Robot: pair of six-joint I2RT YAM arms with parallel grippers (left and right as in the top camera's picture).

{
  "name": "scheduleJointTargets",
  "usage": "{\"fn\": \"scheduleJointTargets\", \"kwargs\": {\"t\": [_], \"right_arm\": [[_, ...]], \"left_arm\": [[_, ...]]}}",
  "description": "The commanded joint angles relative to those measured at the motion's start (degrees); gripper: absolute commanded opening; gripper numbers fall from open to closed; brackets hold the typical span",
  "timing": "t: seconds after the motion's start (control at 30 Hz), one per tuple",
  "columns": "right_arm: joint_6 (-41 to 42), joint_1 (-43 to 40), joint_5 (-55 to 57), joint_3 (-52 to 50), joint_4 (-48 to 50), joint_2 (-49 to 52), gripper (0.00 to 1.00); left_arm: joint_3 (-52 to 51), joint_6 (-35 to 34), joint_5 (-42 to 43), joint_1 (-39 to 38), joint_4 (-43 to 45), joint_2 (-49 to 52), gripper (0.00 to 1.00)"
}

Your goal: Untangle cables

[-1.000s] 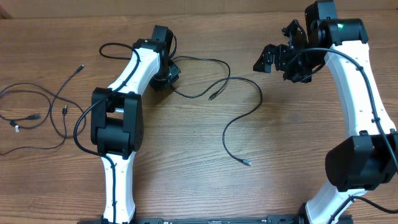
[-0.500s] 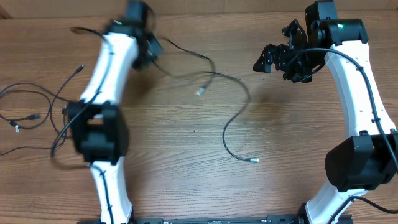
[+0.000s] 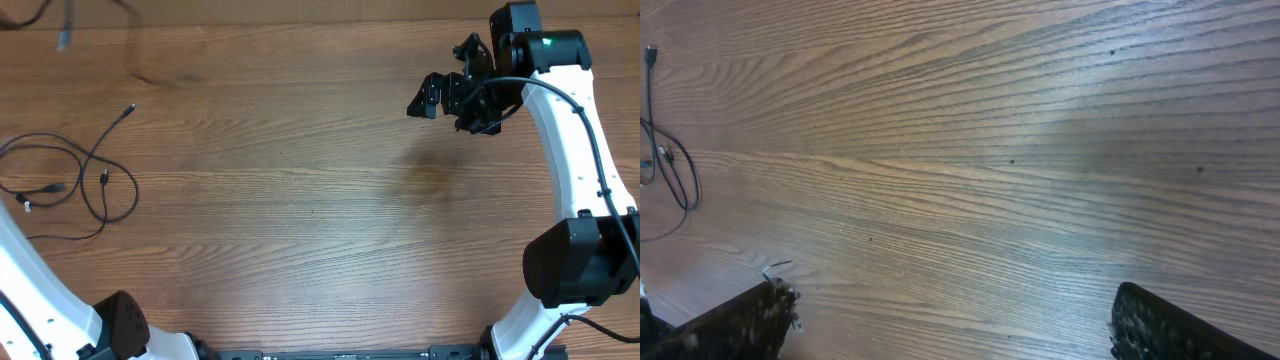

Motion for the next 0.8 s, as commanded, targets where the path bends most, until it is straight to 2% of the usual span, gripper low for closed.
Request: {"fn": "scheduleJointTargets", "kwargs": {"t": [0.0,0.17,0.23,0.27,0.3,0.37,0.47,0.53,0.77], "right_arm": [[0.04,0.20,-0.52,0.74,-0.39,-1.51,1.00],[0.22,0.26,-2.86,0.74,-2.14,-1.51,1.00],[0.20,0.26,-2.86,0.74,-3.02,-1.51,1.00],[0.20,0.26,-2.86,0.74,-3.19,-1.53,1.00],[0.20,0.26,-2.86,0.74,-3.32,-1.51,1.00],[0.20,0.26,-2.86,0.74,-3.34,-1.51,1.00],[0.17,0.24,-2.86,0.79,-3.30,-1.55,1.00],[0.17,0.26,-2.86,0.83,-3.93,-1.84,1.00],[0.48,0.26,-1.09,0.83,-4.96,-9.90,1.00]], "left_arm": [[-0.81,3.28,0.85,1.55,-3.23,3.93,0.04],[-0.81,5.53,0.22,1.14,-8.94,10.69,0.04],[-0.81,5.51,0.28,1.14,-11.76,13.77,0.30],[-0.81,5.51,0.31,1.22,-12.66,14.45,0.47],[-0.81,5.51,0.33,1.22,-13.86,15.04,0.70],[-0.81,5.51,0.52,1.22,-15.17,15.10,0.82],[-0.72,5.97,2.19,1.22,-17.03,13.90,0.90],[-0.72,9.35,5.73,1.22,-18.45,12.68,0.94],[-0.72,10.84,13.75,0.68,-25.73,6.84,0.96]]}}
